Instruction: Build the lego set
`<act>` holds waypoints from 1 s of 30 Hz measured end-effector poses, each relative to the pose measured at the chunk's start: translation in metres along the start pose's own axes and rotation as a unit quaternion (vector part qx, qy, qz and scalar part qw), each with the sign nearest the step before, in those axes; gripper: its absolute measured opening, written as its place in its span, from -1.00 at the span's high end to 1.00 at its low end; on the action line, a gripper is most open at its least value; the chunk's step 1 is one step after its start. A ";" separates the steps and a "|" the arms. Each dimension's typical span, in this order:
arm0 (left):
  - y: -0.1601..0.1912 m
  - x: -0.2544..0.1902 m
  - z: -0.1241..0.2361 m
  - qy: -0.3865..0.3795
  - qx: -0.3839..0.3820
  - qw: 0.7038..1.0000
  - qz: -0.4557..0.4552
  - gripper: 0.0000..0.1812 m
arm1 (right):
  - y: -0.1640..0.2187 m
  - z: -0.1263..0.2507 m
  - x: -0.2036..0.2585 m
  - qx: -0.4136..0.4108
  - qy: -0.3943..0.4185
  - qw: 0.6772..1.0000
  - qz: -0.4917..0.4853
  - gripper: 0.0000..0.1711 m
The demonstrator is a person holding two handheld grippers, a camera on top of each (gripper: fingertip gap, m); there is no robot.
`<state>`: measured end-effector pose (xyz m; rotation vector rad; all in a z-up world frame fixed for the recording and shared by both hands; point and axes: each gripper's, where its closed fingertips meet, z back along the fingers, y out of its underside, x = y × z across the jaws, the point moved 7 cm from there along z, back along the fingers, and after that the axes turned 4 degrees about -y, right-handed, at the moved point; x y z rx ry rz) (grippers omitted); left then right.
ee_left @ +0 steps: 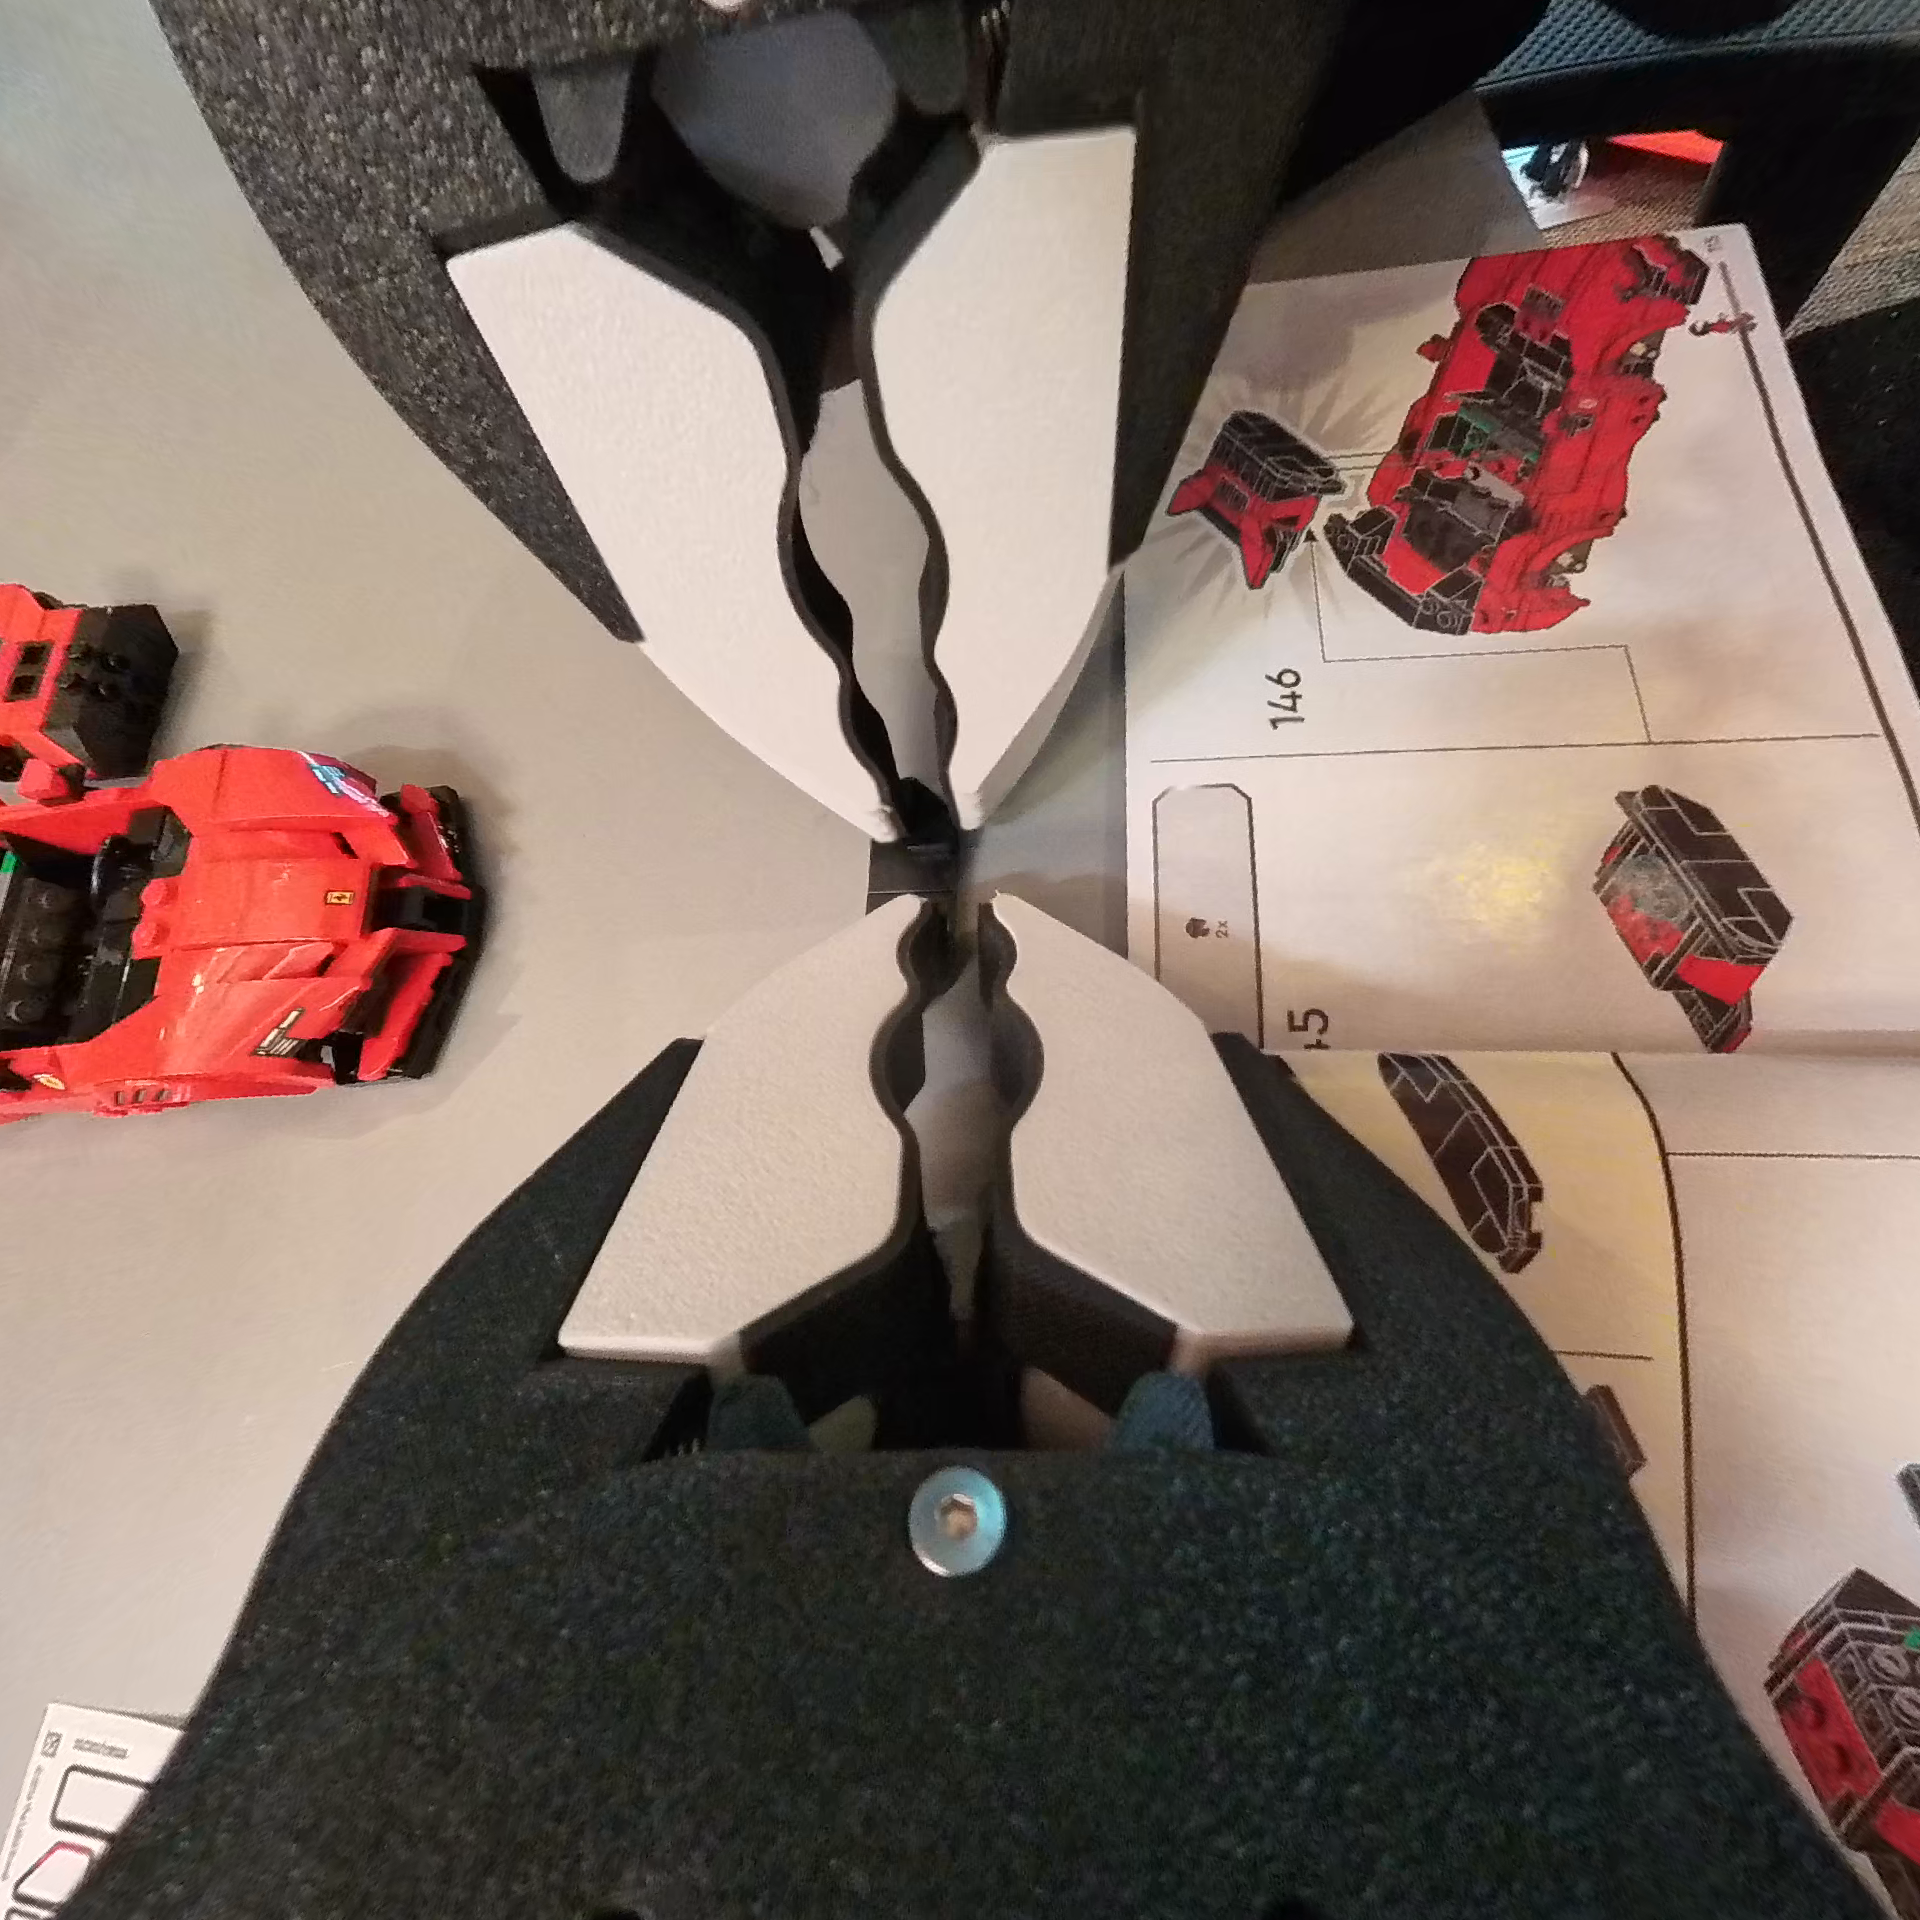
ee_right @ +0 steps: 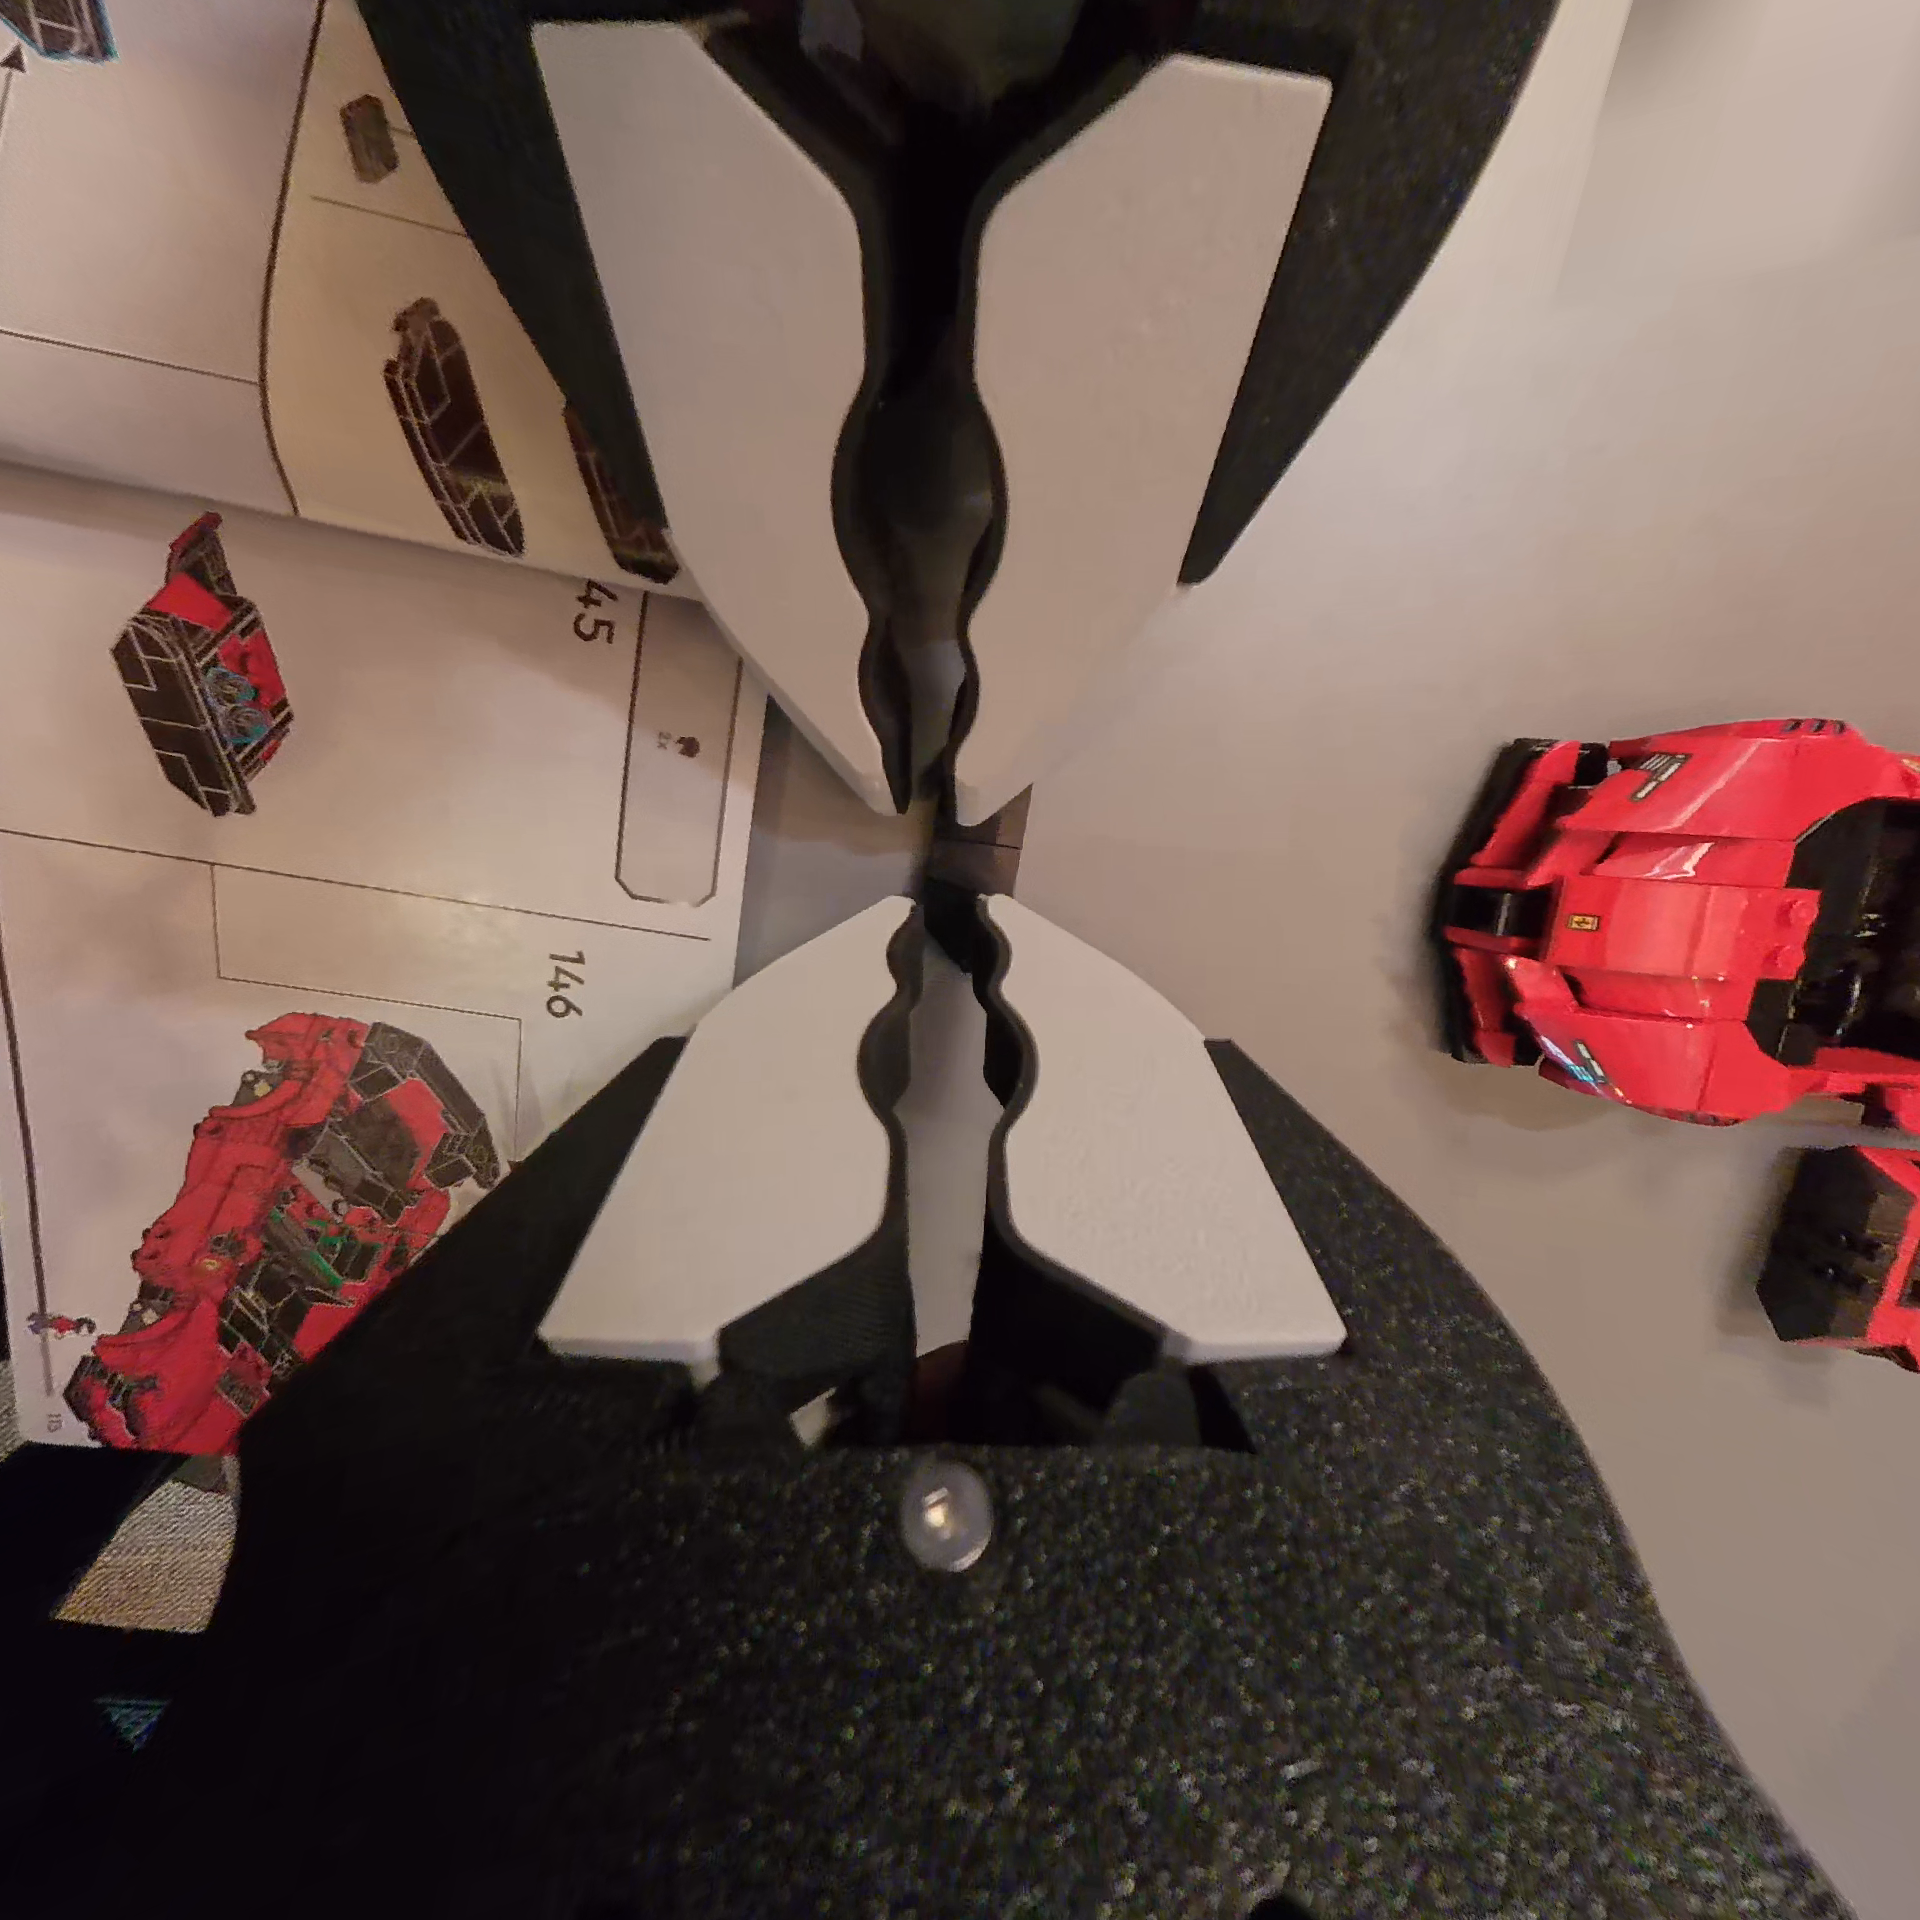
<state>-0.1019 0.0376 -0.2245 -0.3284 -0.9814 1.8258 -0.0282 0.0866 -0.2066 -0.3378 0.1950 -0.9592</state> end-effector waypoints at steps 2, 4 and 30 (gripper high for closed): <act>0.000 0.000 0.000 0.001 0.000 1.000 0.000 0.92 | 0.000 0.000 -0.001 0.001 0.003 1.000 -0.003 0.89; 0.000 0.000 0.000 0.001 0.000 1.000 0.001 0.92 | 0.000 0.001 -0.001 -0.001 0.003 1.000 -0.005 0.89; 0.001 0.000 0.000 0.003 -0.003 1.000 0.003 0.92 | 0.000 0.005 0.001 -0.017 -0.010 1.000 0.009 1.00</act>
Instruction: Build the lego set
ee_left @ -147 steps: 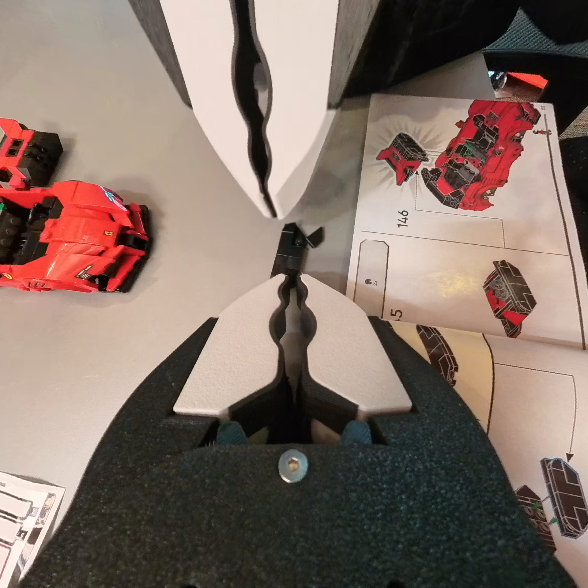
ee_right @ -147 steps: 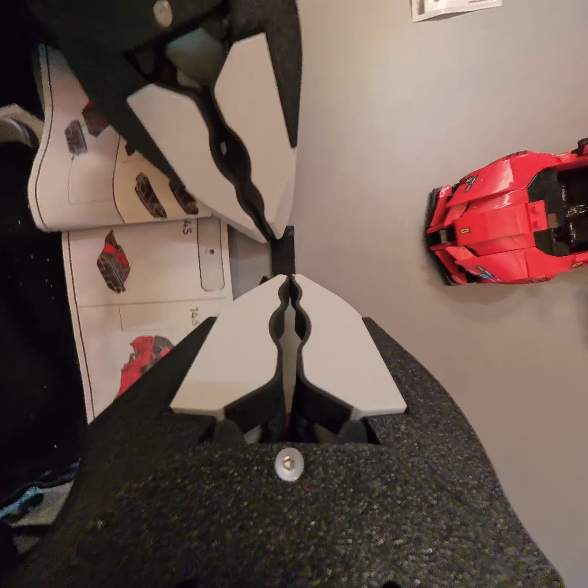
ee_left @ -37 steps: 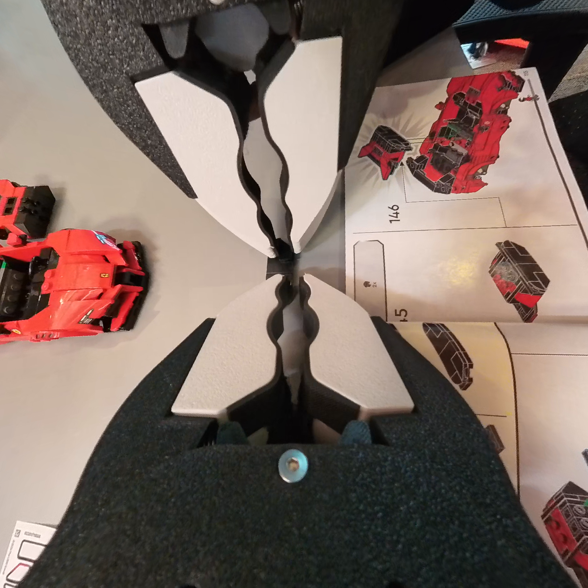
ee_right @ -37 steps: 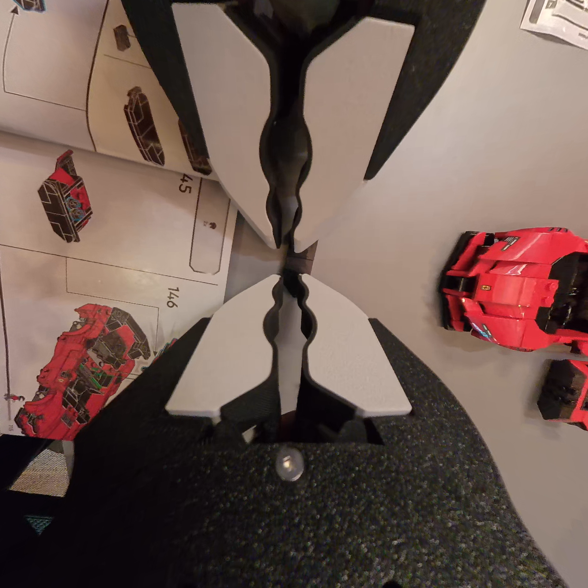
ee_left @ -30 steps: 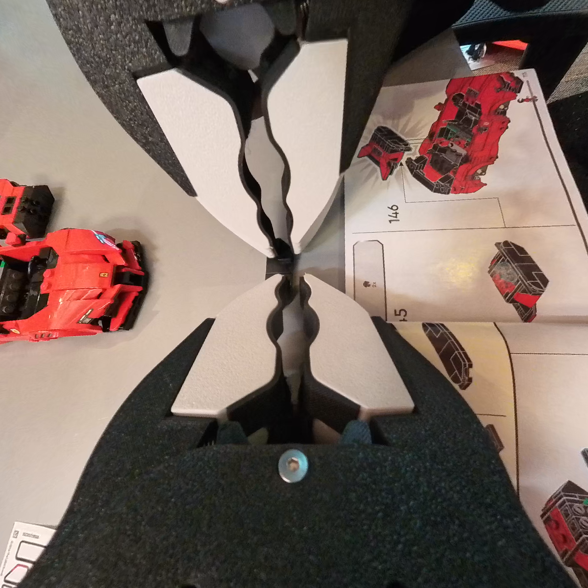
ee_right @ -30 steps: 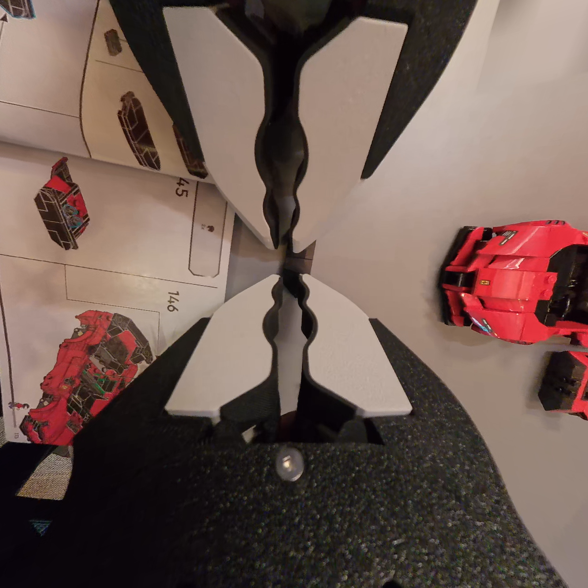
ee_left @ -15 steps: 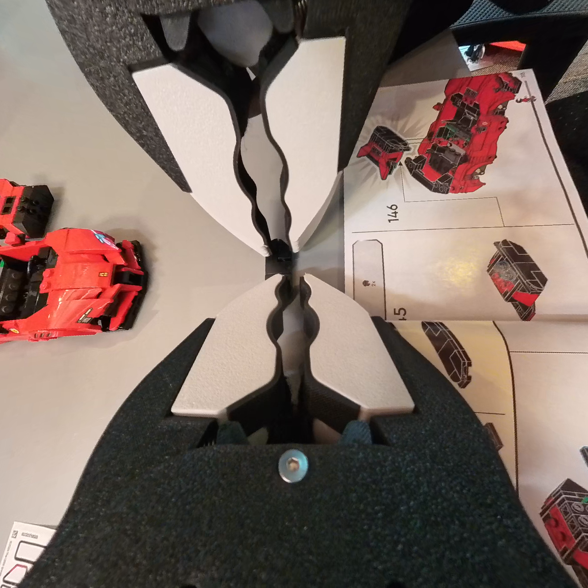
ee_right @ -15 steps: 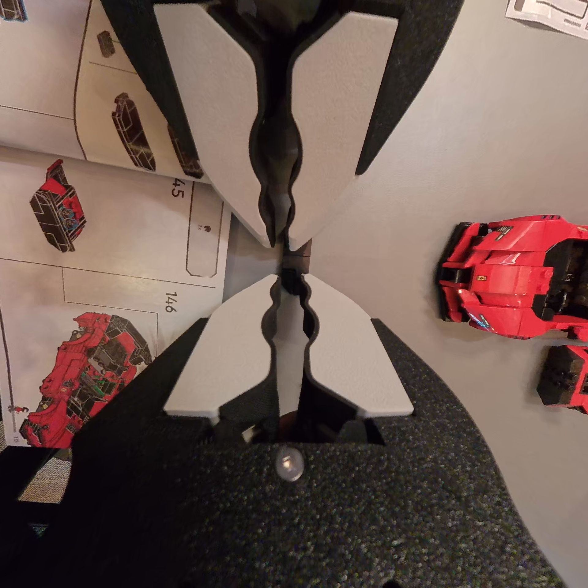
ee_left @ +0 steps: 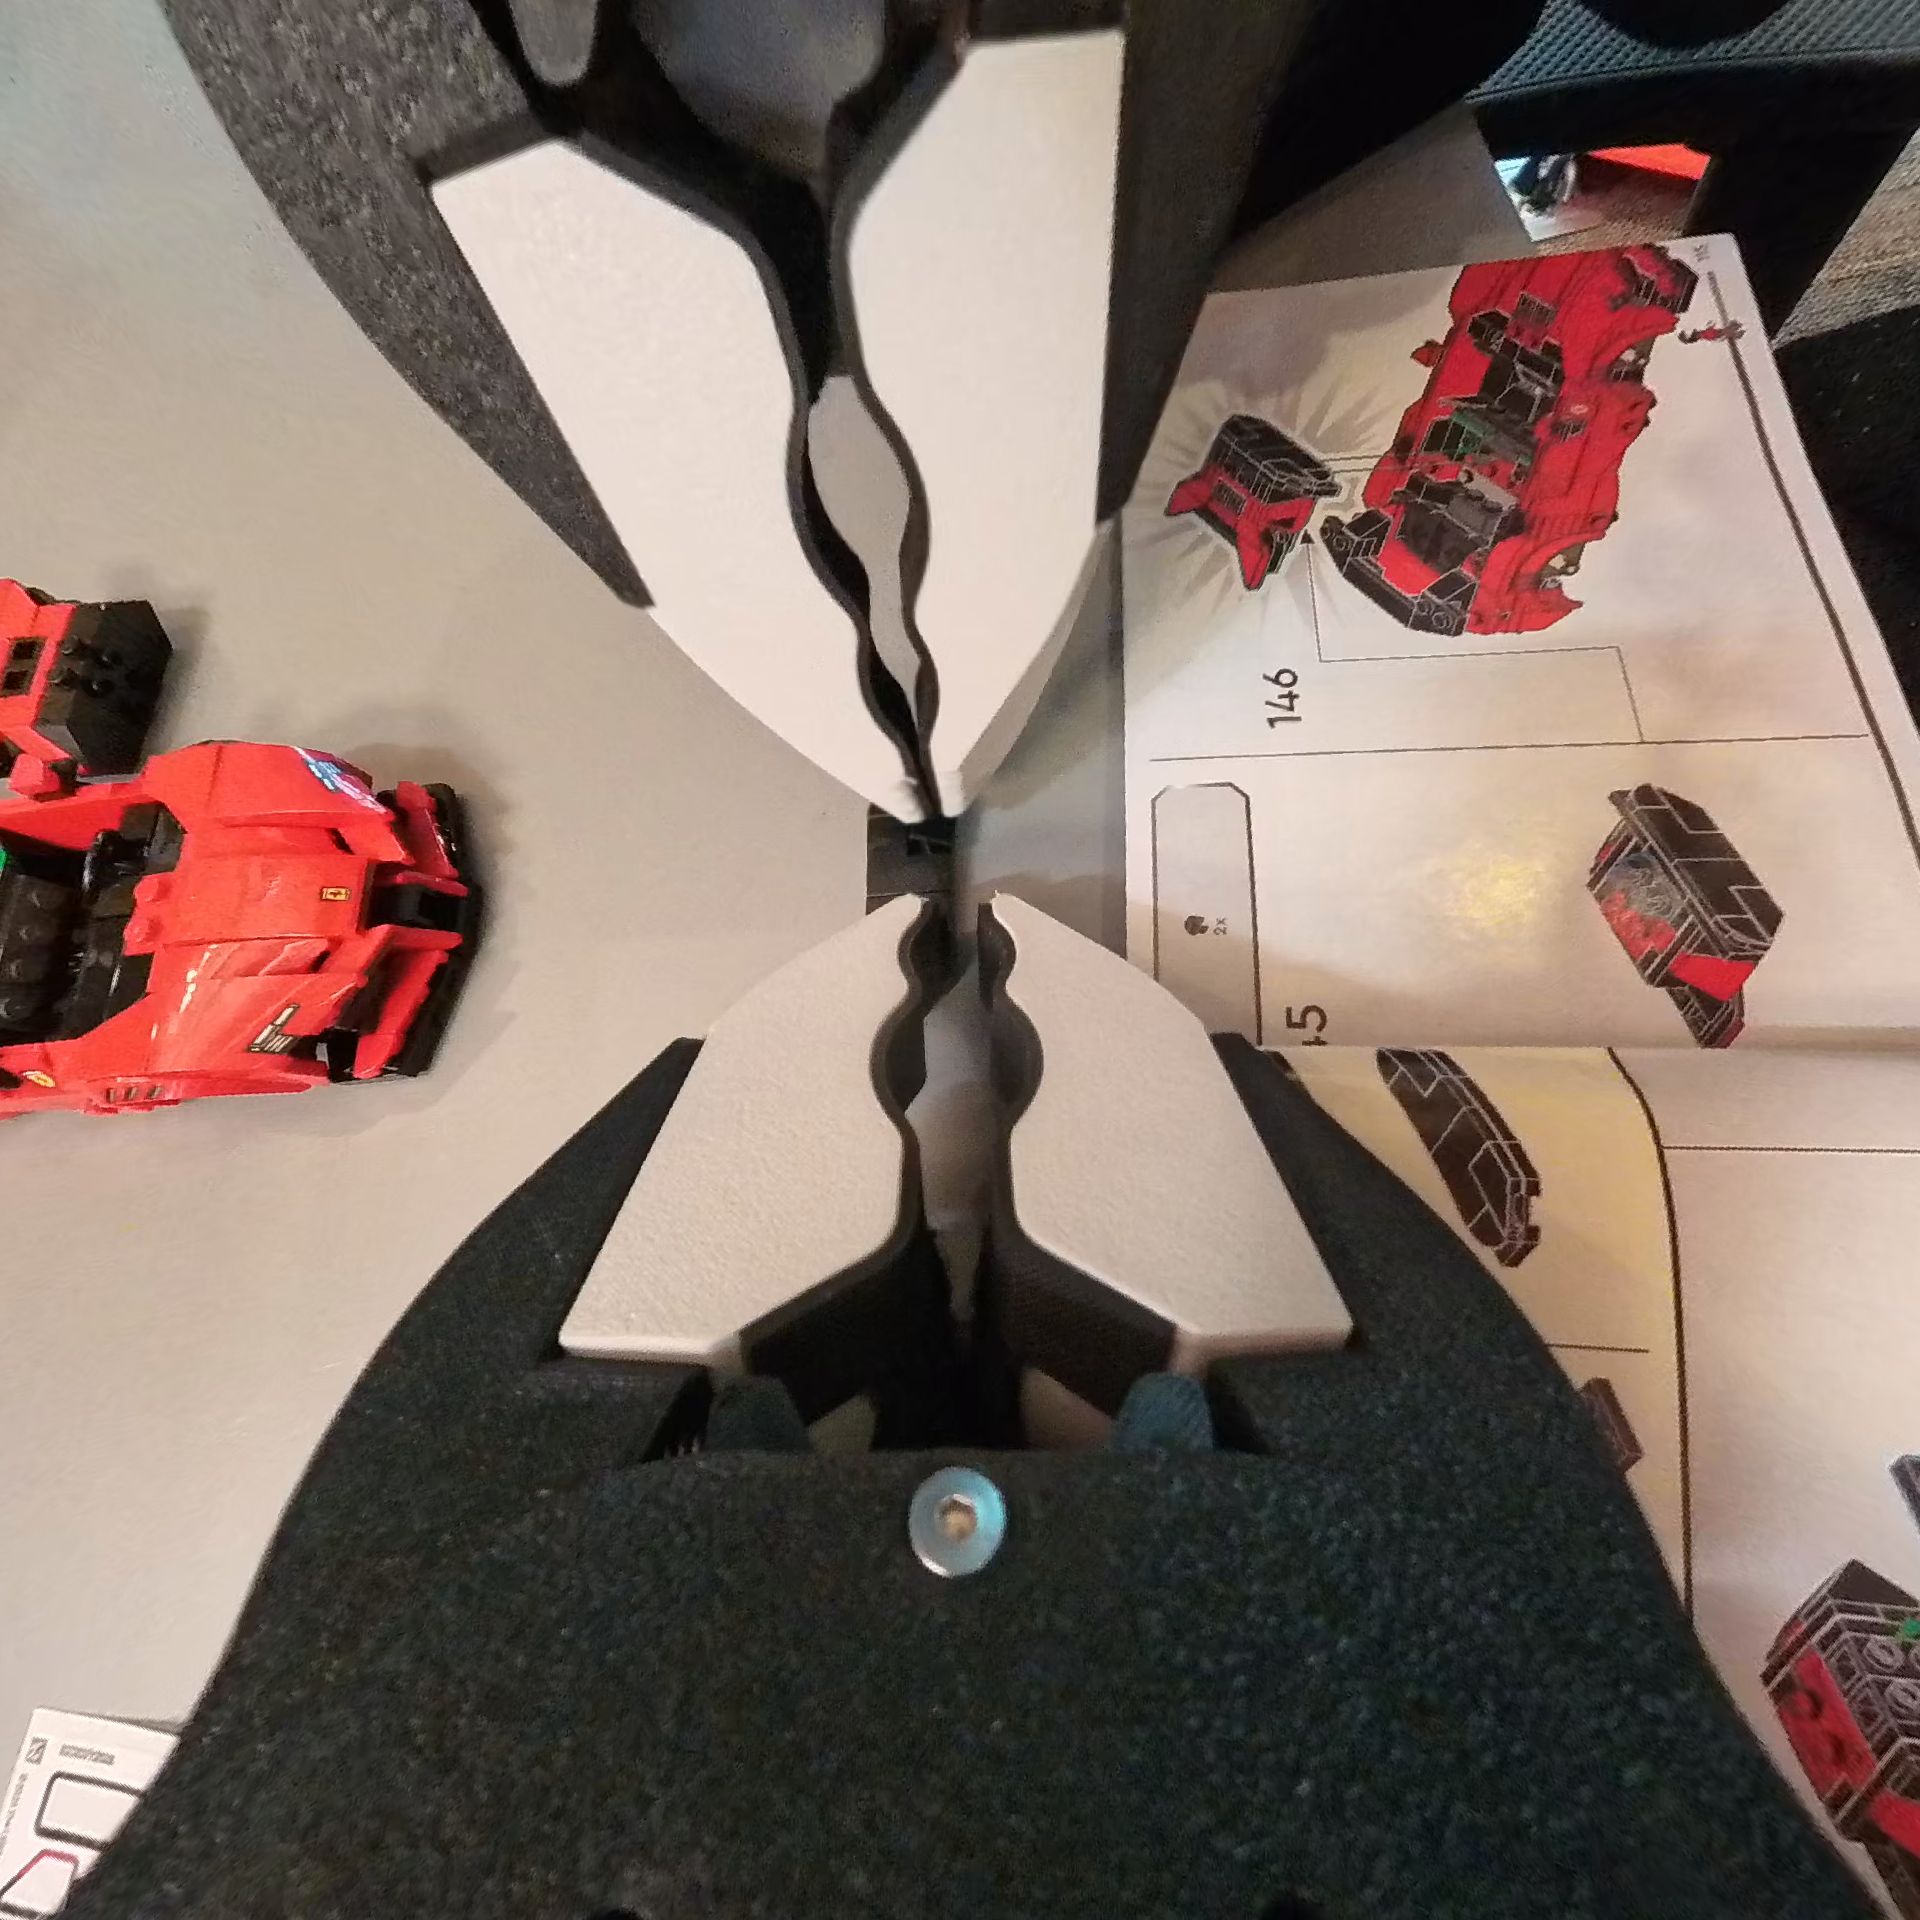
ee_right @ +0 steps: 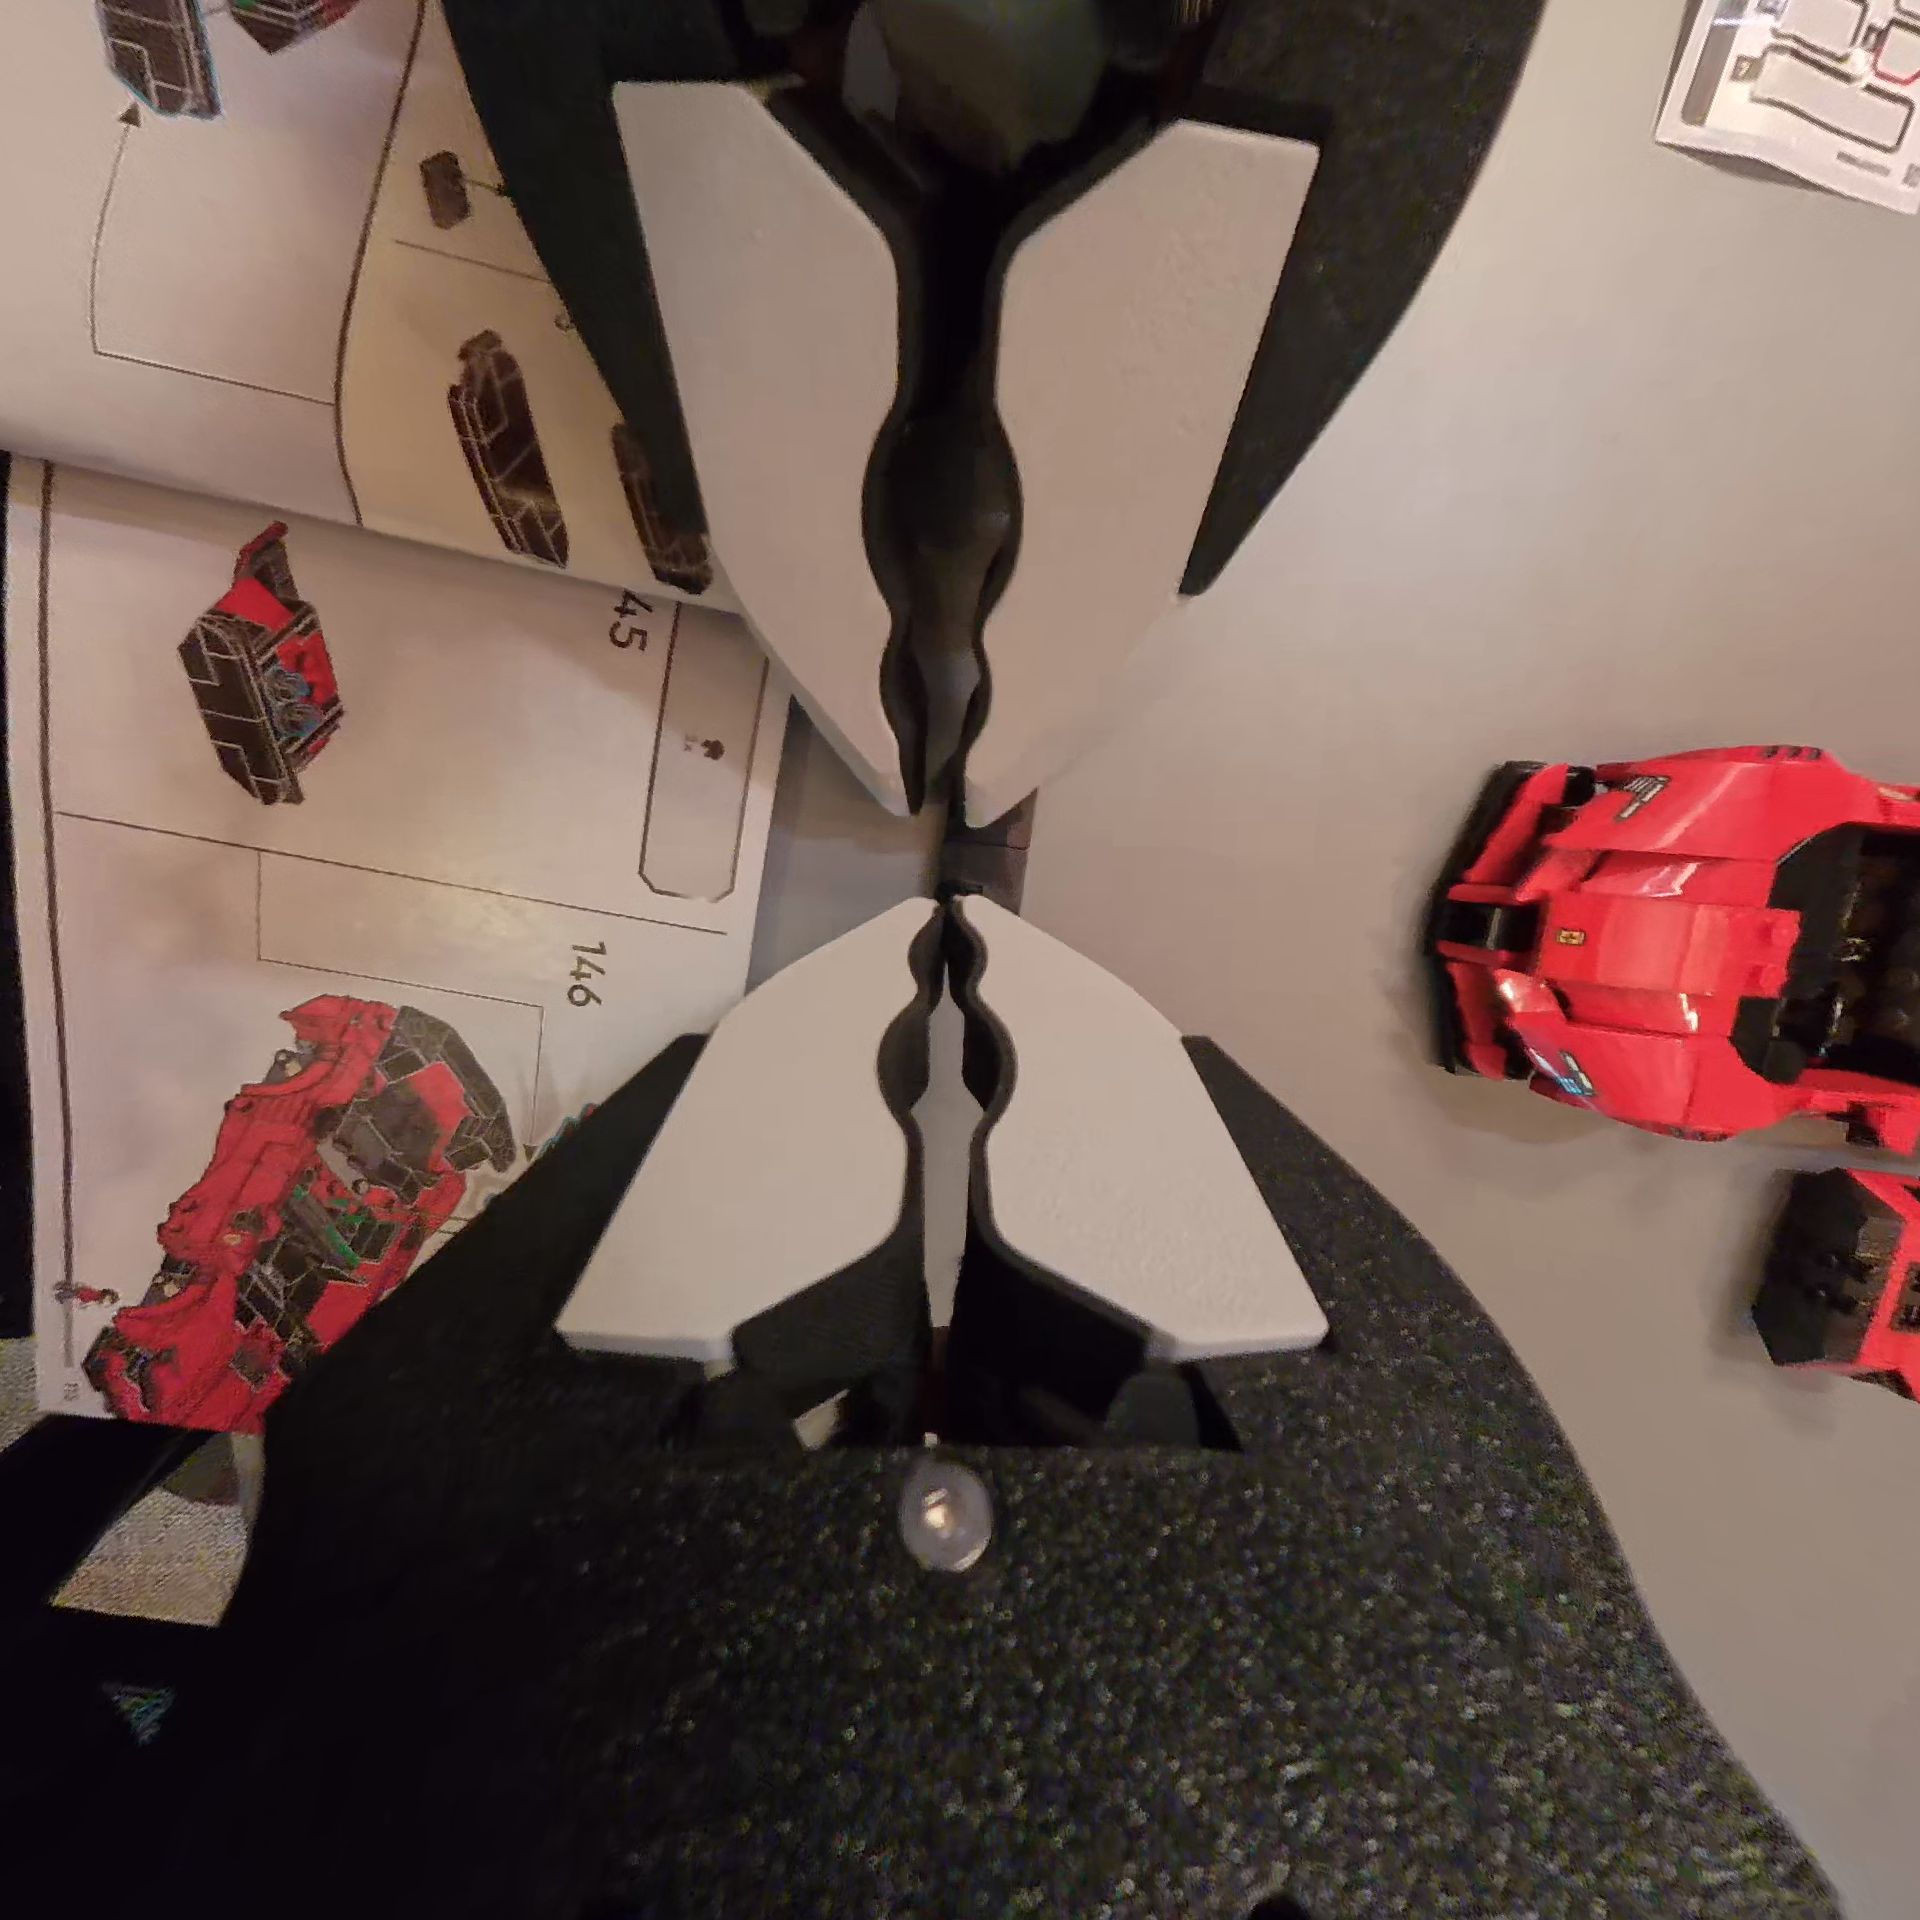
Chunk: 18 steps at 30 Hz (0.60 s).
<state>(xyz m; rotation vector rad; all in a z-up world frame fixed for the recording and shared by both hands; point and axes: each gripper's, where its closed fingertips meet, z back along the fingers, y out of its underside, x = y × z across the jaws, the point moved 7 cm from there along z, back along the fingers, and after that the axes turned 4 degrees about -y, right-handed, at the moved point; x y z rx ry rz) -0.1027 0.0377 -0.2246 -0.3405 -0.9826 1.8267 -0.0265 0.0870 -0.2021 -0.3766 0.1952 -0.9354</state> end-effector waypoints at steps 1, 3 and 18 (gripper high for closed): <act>0.000 0.000 0.000 0.000 0.000 1.000 0.001 0.92 | 0.000 -0.001 0.000 0.003 0.002 1.000 0.001 1.00; 0.000 0.000 0.000 0.002 -0.001 1.000 0.003 0.92 | 0.000 -0.003 -0.001 0.008 0.001 1.000 0.001 1.00; 0.000 0.001 0.000 0.032 -0.008 0.999 0.022 1.00 | -0.006 -0.005 -0.005 0.049 -0.016 0.997 0.063 1.00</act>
